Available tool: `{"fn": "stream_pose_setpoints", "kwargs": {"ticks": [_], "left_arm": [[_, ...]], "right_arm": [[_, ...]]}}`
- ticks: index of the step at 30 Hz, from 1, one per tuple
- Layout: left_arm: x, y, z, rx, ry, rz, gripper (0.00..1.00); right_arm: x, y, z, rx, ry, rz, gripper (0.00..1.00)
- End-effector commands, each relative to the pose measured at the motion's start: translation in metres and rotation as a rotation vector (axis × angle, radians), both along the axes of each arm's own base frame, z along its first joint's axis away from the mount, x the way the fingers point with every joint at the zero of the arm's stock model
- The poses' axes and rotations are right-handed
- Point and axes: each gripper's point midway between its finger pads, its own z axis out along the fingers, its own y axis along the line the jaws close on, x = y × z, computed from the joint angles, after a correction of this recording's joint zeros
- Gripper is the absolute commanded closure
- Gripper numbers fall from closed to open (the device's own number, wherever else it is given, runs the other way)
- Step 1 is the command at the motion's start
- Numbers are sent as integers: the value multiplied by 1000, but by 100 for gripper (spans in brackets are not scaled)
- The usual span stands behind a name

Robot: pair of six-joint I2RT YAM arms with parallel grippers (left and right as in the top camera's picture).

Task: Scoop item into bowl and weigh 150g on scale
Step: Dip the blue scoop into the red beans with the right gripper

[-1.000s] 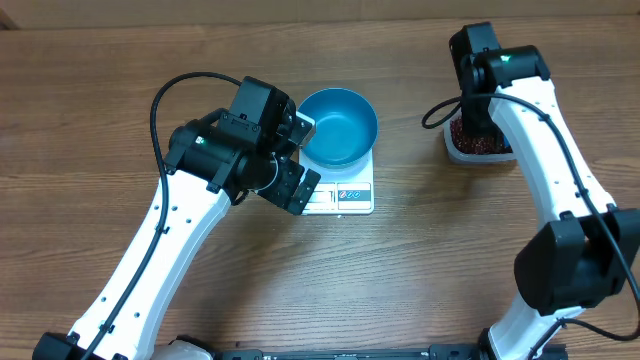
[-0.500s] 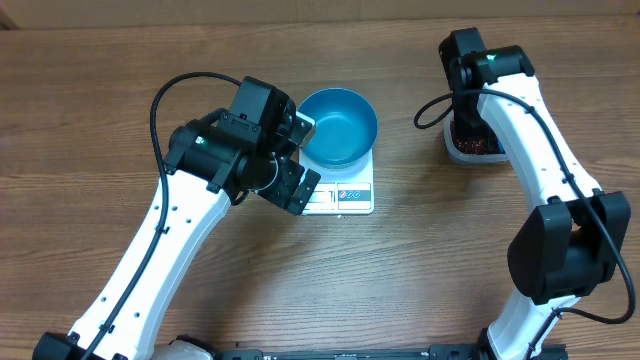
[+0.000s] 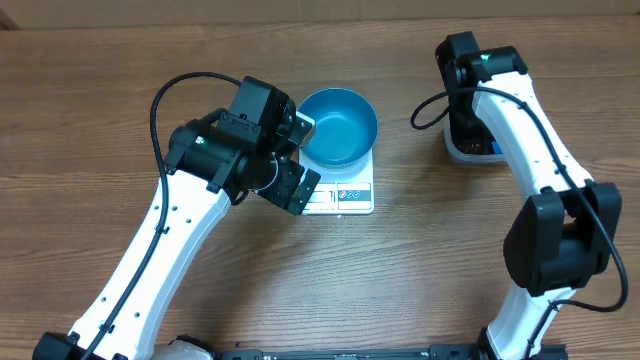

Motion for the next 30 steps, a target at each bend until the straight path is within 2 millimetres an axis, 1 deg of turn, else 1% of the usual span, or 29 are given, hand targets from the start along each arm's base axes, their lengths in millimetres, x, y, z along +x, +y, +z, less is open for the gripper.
{"fn": "stream_pose_setpoints", "kwargs": {"ticks": [1,11,15,18,27,30], "left_arm": [[1,-2,0,4,-5,-2,0],[1,-2,0,4,-5,-2,1],[1,-2,0,4,-5,-2,0],[1,-2,0,4,-5,-2,0],[1,-2,0,4,-5,-2,0],[1,-2,0,4,-5,-2,0]], "right_arm": [[3,1,-12,19,30,-3,96],[-7,37,-27,240,120,86,96],[-8,39,-28,253,125,86,96],[-11,48,-30,309,150,115,96],[-8,59,-31,379,136,115,96],[-9,62,-32,456,138,94,96]]}}
